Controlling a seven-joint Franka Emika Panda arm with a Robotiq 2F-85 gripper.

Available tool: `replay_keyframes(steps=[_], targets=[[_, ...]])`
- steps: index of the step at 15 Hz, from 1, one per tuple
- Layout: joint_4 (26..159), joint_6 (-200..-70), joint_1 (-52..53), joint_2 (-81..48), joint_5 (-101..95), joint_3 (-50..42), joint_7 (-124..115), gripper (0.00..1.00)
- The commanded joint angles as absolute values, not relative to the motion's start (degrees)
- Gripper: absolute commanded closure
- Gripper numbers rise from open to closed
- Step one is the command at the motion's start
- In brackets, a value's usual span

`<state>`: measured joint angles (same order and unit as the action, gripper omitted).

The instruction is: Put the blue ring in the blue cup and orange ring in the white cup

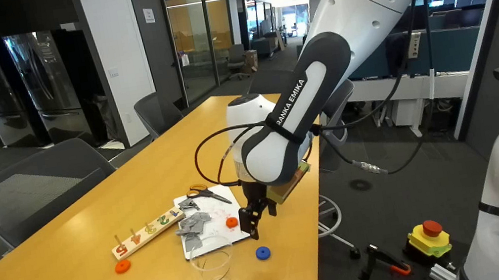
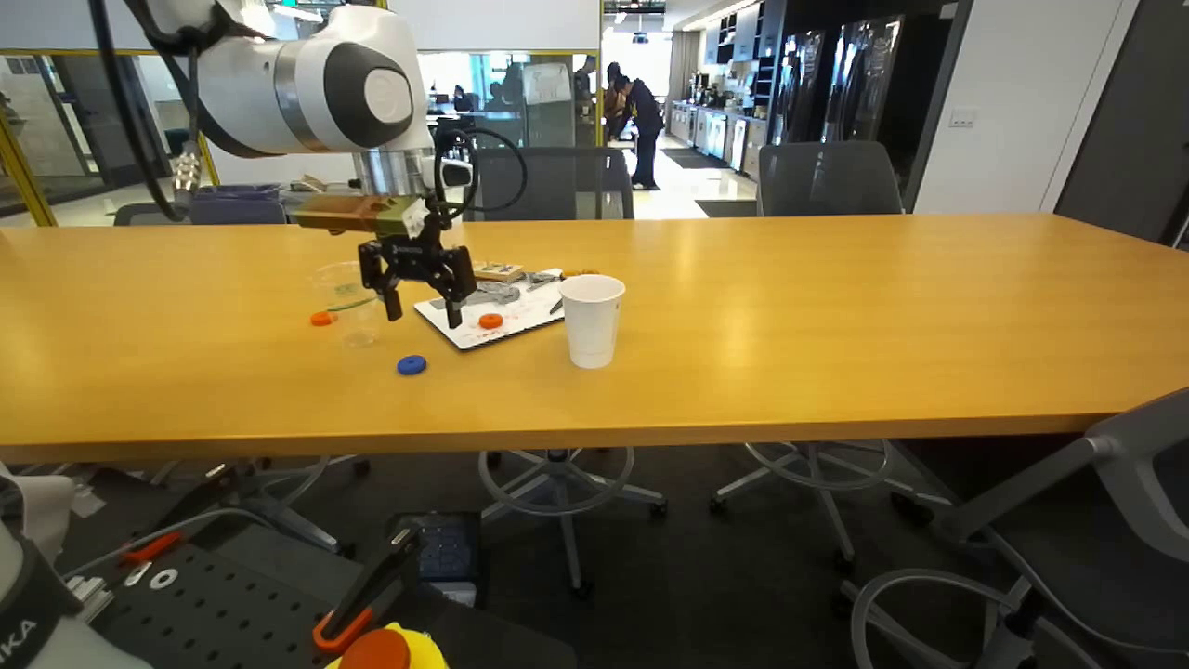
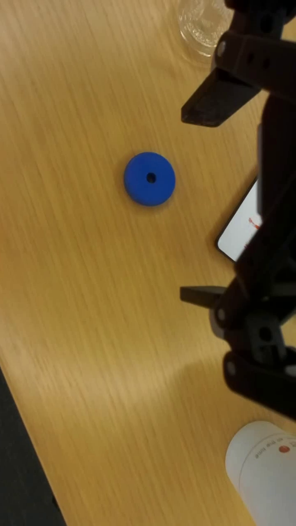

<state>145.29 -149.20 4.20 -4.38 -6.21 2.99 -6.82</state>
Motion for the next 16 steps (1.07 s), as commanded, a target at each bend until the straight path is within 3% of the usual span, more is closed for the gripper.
replay_keyframes(steps=[1,16], targets=[[147.36,-154.73,4.58,-4.16,-5.98,3.61,-5.24,0.00],[146.30,-161.11,3.71,-13.85,-1.13,5.35,1.00,0.00]])
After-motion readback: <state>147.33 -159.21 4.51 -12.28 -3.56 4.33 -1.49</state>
